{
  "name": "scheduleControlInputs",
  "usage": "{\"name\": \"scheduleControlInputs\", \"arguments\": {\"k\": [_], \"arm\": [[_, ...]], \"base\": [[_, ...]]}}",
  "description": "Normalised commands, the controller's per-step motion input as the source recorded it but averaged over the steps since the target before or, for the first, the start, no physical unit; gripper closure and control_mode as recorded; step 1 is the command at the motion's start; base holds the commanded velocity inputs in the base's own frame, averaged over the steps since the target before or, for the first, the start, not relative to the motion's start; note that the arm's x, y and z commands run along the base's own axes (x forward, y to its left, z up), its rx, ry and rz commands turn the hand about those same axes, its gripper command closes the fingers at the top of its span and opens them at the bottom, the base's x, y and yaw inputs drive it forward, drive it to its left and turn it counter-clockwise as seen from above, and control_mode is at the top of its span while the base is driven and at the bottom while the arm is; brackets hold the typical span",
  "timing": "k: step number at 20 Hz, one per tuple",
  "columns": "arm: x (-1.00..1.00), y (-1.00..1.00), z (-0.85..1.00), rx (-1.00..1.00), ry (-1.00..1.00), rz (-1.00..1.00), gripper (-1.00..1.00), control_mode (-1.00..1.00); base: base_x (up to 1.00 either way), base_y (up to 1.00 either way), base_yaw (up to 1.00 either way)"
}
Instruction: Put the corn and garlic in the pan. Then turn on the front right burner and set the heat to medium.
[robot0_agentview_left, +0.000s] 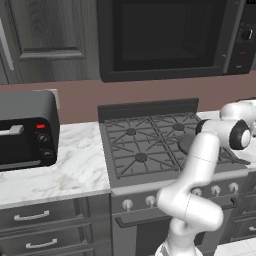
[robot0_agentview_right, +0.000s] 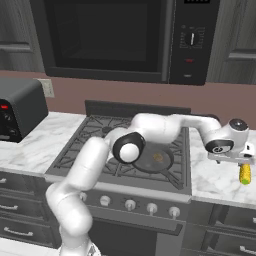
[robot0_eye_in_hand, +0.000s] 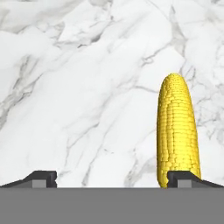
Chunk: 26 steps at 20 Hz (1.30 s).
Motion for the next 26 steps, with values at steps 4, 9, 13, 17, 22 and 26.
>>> {"name": "scheduleControlInputs", "arguments": {"k": [4,9,13,17,22,26], "arm": [[0.0,-0.29,-0.11,0.03,0.01,0.0,-1.0,-1.0],[0.0,-0.22,-0.08,0.01,0.01,0.0,-1.0,-1.0],[0.0,-0.13,-0.21,0.0,0.05,0.0,-1.0,-1.0],[0.0,-0.06,-0.05,0.0,0.02,0.0,-1.0,-1.0],[0.01,-0.14,-0.09,0.0,0.02,-0.01,-1.0,-1.0],[0.0,-0.27,-0.24,0.0,0.06,-0.02,-1.0,-1.0]], "base": [[0.0,0.0,0.0],[0.0,0.0,0.0],[0.0,0.0,0.0],[0.0,0.0,0.0],[0.0,0.0,0.0],[0.0,0.0,0.0]]}}
